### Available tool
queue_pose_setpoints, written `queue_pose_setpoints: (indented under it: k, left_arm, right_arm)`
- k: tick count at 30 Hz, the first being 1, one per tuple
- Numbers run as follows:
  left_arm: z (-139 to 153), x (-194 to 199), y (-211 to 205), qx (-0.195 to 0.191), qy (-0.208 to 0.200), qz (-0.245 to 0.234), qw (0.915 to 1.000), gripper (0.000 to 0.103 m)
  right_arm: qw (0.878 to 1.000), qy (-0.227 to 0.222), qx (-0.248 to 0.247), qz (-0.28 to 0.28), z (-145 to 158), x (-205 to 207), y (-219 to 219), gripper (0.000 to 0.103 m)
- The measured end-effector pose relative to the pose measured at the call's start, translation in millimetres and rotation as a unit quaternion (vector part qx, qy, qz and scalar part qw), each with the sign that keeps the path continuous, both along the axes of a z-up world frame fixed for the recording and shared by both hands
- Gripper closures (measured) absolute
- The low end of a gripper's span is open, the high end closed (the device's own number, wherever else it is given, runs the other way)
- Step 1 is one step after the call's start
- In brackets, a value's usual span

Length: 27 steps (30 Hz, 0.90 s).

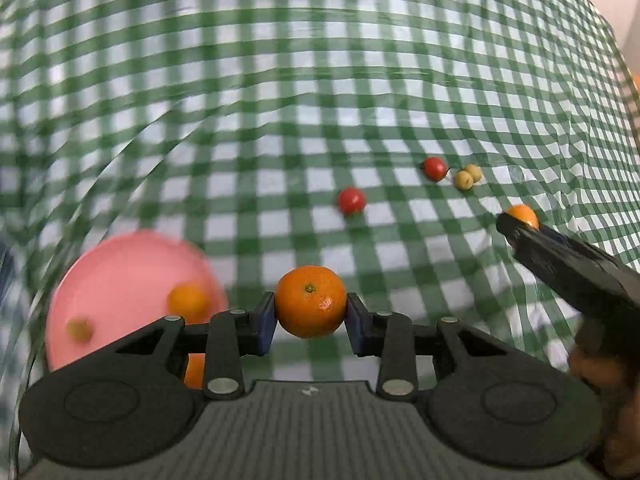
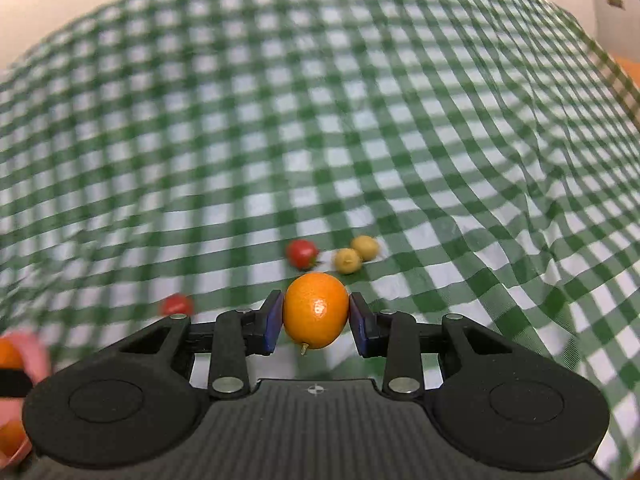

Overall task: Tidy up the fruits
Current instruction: 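Carry both held fruits over the pink plate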

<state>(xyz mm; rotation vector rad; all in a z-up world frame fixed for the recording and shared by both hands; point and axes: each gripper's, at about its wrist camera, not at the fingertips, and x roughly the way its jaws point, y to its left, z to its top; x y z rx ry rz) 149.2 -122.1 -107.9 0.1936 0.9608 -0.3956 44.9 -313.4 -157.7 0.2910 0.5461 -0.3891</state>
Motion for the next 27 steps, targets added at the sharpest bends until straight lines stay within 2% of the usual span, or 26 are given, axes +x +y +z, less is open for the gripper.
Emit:
queue_pose_setpoints:
  k: [6, 10, 14, 20, 27]
  left_arm:
    - [20.7, -48.8, 55.1, -0.004, -0.008, 0.040, 0.9991, 0.063]
    - [30.7, -74.1, 92.1, -0.008, -0.014, 0.066, 0.9977, 0.063]
    - [37.5, -89.1, 125.2, -0.009, -0.021, 0.089, 0.9958, 0.063]
    - [42.3, -91.1, 171.2, -0.030, -0.021, 0.132, 0.9906, 0.063]
    - [33.5, -64.1, 190.7, -0.033, -0.012, 0.161, 0.9863, 0.063]
  right_arm:
    - [0.994, 0.018, 0.017, 0.105, 22.8, -56.6, 78.0, 0.066]
    - [0.987, 0.021, 0.020, 0.156, 37.1, -67.4, 118.7, 0.066]
    - [0.983, 0.021, 0.019, 0.183, 50.5, -67.7, 146.6, 0.066]
    - [0.974, 0.029, 0.000, 0.223, 61.8, -62.4, 182.0, 0.066]
    - [0.967, 0.034, -0.012, 0.251, 66.1, -34.9, 207.0, 0.066]
